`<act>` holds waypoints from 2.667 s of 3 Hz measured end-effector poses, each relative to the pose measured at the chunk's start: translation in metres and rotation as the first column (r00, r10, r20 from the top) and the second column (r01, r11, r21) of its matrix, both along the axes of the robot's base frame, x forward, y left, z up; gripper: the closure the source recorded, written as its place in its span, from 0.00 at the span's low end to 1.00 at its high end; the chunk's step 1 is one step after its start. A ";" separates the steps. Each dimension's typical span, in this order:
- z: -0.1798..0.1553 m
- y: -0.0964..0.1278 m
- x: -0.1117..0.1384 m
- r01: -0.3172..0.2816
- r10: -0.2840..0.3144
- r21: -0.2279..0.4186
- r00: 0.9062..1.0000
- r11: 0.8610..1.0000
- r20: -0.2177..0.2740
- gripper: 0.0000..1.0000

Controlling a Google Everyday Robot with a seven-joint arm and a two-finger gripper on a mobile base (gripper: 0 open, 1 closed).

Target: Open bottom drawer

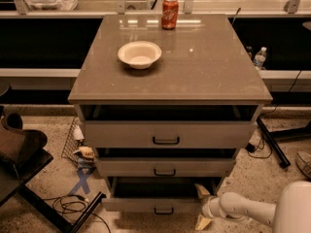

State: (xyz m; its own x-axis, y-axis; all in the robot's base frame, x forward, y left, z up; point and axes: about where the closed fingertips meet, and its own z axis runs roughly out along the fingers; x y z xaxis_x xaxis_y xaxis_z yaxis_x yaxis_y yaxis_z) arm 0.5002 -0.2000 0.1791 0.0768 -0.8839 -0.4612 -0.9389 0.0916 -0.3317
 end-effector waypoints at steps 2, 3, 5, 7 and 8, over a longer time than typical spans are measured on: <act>-0.002 0.004 -0.001 -0.004 0.004 0.004 1.000 1.000 -0.004 0.26; -0.003 0.006 -0.002 -0.005 0.005 0.005 1.000 1.000 -0.005 0.03; -0.011 0.006 -0.002 0.004 -0.005 -0.039 0.999 0.999 -0.032 0.00; -0.018 -0.056 -0.065 0.128 -0.153 -0.182 0.979 0.975 -0.133 0.49; -0.011 -0.056 -0.065 0.128 -0.154 -0.181 0.979 0.975 -0.133 0.80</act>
Offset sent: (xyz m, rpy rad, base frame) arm 0.0000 0.0001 0.0000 0.0001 0.0001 0.0001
